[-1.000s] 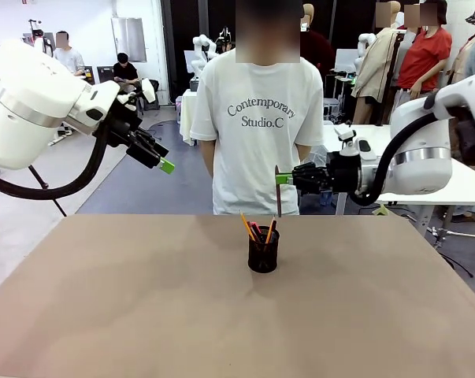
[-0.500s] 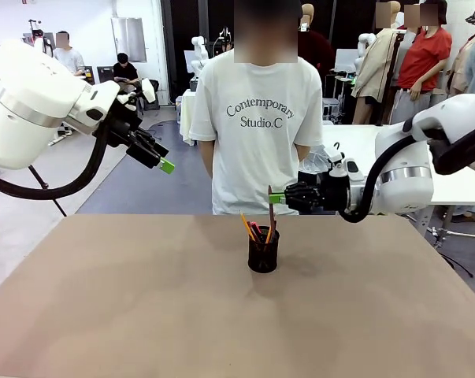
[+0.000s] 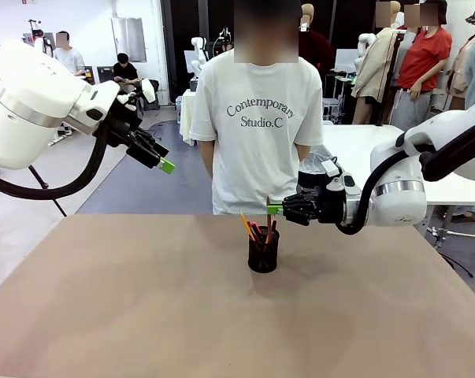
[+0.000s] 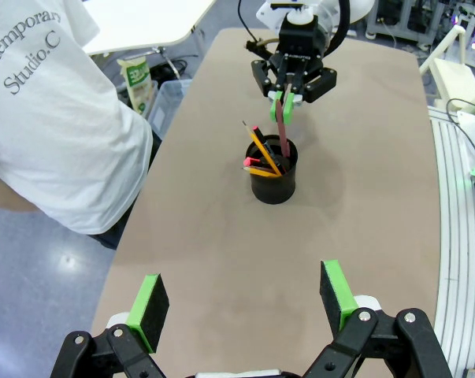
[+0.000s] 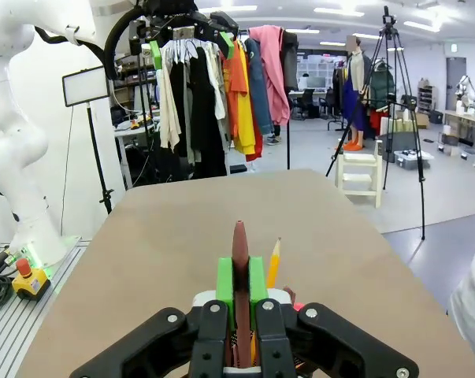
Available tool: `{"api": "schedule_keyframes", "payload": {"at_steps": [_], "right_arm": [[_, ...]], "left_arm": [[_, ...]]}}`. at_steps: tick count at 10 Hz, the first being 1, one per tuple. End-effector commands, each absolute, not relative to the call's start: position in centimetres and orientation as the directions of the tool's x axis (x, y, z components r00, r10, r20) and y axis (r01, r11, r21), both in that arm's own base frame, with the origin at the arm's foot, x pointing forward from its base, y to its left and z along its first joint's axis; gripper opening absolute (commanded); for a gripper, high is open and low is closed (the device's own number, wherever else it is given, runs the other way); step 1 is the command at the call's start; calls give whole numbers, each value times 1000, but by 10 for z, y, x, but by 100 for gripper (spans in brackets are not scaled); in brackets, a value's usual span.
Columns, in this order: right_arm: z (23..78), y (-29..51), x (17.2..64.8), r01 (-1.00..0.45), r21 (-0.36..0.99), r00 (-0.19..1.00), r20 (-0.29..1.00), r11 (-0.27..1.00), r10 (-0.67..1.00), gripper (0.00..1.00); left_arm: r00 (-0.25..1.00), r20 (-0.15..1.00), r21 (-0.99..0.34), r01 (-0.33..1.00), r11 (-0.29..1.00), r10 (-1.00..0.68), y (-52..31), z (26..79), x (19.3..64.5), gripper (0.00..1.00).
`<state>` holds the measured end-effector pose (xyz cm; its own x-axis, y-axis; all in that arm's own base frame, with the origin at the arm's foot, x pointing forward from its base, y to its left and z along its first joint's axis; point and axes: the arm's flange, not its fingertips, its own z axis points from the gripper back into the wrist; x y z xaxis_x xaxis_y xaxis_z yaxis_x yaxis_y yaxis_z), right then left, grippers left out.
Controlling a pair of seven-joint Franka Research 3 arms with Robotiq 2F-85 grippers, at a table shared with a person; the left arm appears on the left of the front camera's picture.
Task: Place the pens into the pen holder.
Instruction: Pick up a writing instrument from the table and place it into the Pen holder.
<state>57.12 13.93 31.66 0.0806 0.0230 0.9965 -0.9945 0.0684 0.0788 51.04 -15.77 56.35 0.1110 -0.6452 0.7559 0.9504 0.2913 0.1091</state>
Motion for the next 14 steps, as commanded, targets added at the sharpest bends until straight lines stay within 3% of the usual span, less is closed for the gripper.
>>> {"api": "schedule_keyframes", "payload": {"at_steps": [1, 2, 7, 8, 14], "right_arm": [[315, 145, 571, -996, 33, 31, 999, 79, -35, 0], [312, 146, 571, -997, 42, 40, 999, 70, -33, 0], [317, 143, 571, -998, 32, 31, 999, 59, -9, 95], [319, 142, 570, -998, 32, 32, 999, 53, -9, 100], [327, 136, 569, -998, 42, 42, 999, 47, 15, 100]], "left_arm": [[115, 757, 108, 949, 297, -643, -155, 564, 510, 100], [115, 757, 108, 949, 297, -643, -155, 564, 510, 100], [115, 757, 108, 949, 297, -643, -155, 564, 510, 100], [115, 757, 108, 949, 297, -643, -155, 564, 510, 100], [115, 757, 108, 949, 297, -643, -155, 564, 510, 100]]}}
